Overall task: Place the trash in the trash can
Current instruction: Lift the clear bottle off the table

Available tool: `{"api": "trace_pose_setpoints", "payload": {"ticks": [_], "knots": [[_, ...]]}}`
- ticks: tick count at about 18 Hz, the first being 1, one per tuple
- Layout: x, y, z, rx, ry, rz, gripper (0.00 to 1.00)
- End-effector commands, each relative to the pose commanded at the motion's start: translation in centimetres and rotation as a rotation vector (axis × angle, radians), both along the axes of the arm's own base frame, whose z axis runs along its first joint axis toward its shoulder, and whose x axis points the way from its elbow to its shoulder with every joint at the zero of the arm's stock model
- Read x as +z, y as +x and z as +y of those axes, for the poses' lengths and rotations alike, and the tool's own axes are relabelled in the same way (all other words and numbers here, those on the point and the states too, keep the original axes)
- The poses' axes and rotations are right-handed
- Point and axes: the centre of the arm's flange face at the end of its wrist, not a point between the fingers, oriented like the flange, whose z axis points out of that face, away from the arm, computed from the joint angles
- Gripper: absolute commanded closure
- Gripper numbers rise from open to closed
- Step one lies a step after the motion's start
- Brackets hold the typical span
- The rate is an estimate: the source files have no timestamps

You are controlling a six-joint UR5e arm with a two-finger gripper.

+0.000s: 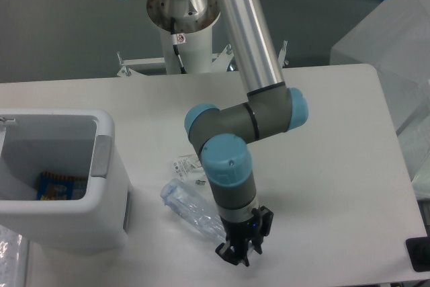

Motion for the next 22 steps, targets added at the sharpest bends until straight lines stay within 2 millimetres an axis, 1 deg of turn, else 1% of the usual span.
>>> {"api": "trace_pose_setpoints", "payload": {"ticks": [1, 2, 3, 5, 6, 8, 11, 13, 15, 18, 20, 22], "knots": [[1.6, -0.4, -0.1, 0.005, 0.019, 0.02, 0.72], [2.7, -0.8, -0.1, 0.007, 0.034, 0.035, 0.72], [3.6, -0.8, -0.2, 0.006, 0.046, 0.047, 0.72], [6.2, -0.6, -0.4, -0.001, 0.075, 0.075, 0.72], [7.8, -0.9, -1.0, 0.007, 0.095, 0.098, 0.72], [11.6, -0.4, -1.4, 0.0, 0.142, 0.136, 0.72], [17.3, 1.7, -2.2, -0.018, 0.204, 0.189, 0.72], [21.5, 3.3, -3.4, -0.025, 0.249, 0.237, 0.71], [24.7, 5.3, -3.6, -0.047, 0.301, 0.279, 0.71], [28.6, 7.6, -4.3, -0.067, 0.352, 0.323, 0.71], [30.5, 8.8, -5.0, -0.072, 0.373, 0.341, 0.71], [32.6, 10.6, -5.7, -0.083, 0.396, 0.363, 0.71]]}}
